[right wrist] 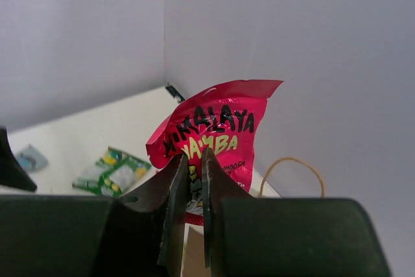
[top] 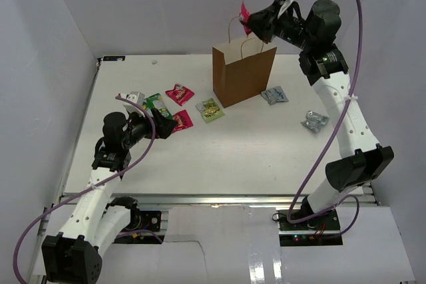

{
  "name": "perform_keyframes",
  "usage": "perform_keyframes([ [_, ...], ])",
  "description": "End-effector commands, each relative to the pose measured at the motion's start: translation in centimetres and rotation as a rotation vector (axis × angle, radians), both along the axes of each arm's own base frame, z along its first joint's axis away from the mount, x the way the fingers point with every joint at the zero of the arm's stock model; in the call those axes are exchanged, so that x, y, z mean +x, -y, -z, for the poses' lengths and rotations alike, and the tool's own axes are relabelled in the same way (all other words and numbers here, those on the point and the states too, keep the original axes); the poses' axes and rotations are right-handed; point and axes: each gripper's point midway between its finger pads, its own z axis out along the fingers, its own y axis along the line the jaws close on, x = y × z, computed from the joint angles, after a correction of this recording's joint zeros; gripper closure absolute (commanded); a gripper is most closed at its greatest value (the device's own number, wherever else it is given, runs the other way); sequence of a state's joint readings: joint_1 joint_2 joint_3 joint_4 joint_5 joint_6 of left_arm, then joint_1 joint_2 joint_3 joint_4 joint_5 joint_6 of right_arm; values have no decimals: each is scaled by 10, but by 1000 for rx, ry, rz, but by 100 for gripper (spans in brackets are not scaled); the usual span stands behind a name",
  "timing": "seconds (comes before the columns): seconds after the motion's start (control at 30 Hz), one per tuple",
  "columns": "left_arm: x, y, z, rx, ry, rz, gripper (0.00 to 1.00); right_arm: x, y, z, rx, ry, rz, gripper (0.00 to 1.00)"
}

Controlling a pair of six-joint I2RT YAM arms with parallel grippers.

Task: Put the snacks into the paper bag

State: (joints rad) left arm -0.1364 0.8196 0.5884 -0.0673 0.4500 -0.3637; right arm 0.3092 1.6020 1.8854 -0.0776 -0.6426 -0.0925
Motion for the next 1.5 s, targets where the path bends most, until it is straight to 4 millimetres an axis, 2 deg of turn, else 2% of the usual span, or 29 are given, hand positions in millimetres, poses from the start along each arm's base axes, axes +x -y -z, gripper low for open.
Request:
perform_keyframes([
  [0.0, 5, -2, -19, 0, 55, -3, 2, 32, 4, -28, 267, -170, 131, 92],
  [0.03, 5, -2, -19, 0, 55, -5, 2, 47, 18, -39, 325, -165, 244, 92],
  [0.1, 6, -2, -17, 1, 45, -5, 2, 74, 33, -33, 379, -196, 375, 92],
  [0.13, 7, -3, -16, 2, 42, -6, 2, 87, 50, -35, 420, -189, 488, 92],
  [0.23, 8, -3, -12, 5, 29, -6, 2, 108, 61, -31, 443, -171, 584, 92],
  [0.33, 10, -5, -10, 9, 23, -11, 2, 120, 53, -12, 424, -196, 567, 92],
  [0.4, 10, -6, -10, 11, 21, -18, 2, 128, 47, 10, 400, -232, 570, 92],
  [0.5, 11, -7, -10, 13, 22, -23, 2, 139, 51, 43, 367, -278, 618, 90],
  [0.57, 10, -6, -10, 11, 21, -20, 2, 143, 51, 56, 354, -287, 628, 86],
  [0.6, 10, -6, -10, 10, 21, -17, 2, 145, 52, 70, 333, -303, 639, 82],
  [0.8, 9, -6, -12, 8, 25, -16, 2, 139, 51, 88, 308, -318, 632, 73],
  [0.93, 9, -7, -12, 6, 27, -21, 2, 132, 54, 90, 296, -311, 633, 56],
  [1.0, 11, -8, -11, 0, 17, -39, 2, 128, 55, 85, 299, -299, 630, 45],
  [1.13, 19, -19, -3, -9, -19, -126, 2, 119, 62, 68, 309, -264, 641, 42],
  [1.2, 28, -36, 6, -22, -60, -263, 2, 110, 76, 53, 320, -231, 671, 42],
  [1.23, 31, -44, 12, -27, -88, -320, 3, 100, 84, 38, 335, -203, 685, 42],
  [1.27, 35, -51, 15, -48, -120, -384, 5, 97, 98, 34, 338, -197, 718, 42],
  [1.3, 37, -69, 24, -31, -156, -497, 6, 95, 113, 40, 328, -197, 774, 42],
  [1.33, 40, -79, 33, -22, -189, -566, 9, 80, 125, 25, 347, -172, 797, 39],
  [1.37, 41, -86, 39, -17, -214, -617, 10, 75, 139, 29, 332, -176, 826, 38],
  [1.4, 42, -97, 43, -22, -246, -699, 11, 70, 144, 48, 281, -195, 833, 35],
  [1.43, 44, -101, 55, -15, -293, -735, 11, 51, 154, 40, 275, -172, 827, 26],
  [1.47, 47, -103, 59, -29, -319, -769, 11, 42, 154, 49, 239, -174, 803, 21],
])
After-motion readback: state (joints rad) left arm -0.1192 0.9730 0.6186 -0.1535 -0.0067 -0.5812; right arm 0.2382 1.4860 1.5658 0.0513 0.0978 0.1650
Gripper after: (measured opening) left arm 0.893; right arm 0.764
